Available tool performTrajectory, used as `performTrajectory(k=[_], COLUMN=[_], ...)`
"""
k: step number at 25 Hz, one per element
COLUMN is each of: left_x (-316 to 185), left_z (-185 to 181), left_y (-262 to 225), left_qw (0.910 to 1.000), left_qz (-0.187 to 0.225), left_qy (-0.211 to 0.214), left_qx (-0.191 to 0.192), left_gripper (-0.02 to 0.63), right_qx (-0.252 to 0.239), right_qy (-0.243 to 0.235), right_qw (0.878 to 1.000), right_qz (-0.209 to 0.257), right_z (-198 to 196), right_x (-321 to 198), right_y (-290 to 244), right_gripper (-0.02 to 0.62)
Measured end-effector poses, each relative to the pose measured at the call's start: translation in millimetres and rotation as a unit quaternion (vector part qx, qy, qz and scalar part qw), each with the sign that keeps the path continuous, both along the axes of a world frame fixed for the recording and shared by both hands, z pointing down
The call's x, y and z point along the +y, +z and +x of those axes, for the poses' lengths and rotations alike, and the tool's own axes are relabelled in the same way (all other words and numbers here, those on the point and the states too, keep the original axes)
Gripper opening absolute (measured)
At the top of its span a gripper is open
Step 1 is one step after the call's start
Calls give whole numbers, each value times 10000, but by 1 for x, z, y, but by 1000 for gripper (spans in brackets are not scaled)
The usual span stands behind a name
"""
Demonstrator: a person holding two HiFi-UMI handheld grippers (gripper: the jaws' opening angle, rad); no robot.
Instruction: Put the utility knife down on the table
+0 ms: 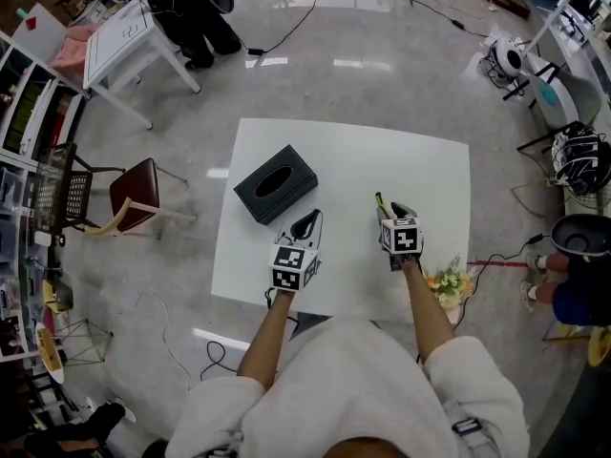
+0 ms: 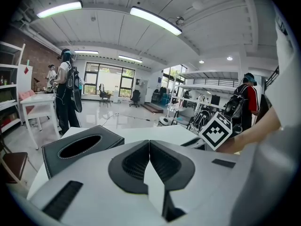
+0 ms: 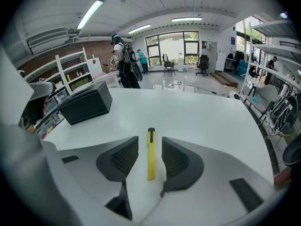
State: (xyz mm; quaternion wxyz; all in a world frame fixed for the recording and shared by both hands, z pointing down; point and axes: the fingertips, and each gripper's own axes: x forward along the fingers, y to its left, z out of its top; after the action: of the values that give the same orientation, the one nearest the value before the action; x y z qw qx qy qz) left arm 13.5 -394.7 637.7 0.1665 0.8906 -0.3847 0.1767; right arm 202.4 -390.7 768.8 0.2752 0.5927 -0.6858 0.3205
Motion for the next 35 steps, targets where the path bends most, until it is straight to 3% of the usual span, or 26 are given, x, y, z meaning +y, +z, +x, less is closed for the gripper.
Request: performTrajectory(k=[9, 18, 25, 35], left_x=[-13, -24, -33, -49], left_z=[8, 14, 18, 29], left_y=[-18, -35, -53, -92], left_qw=[9997, 9989, 9976, 9929], left_qz=[207, 397, 633, 1100], left_qy=[10, 21, 74, 106], left_qx=[122, 229, 272, 431], left_gripper=[20, 20, 20, 20], right_qx=[-98, 40, 178, 269], right_qy=[283, 523, 606, 555], right_qw=[9953, 9822, 9691, 9575], right_qz=[921, 1802, 2385, 2817], right_z=[14, 28, 37, 41], right_x=[8, 20, 18, 8], right_y=[-68, -137, -182, -220], right_gripper=[123, 40, 32, 31])
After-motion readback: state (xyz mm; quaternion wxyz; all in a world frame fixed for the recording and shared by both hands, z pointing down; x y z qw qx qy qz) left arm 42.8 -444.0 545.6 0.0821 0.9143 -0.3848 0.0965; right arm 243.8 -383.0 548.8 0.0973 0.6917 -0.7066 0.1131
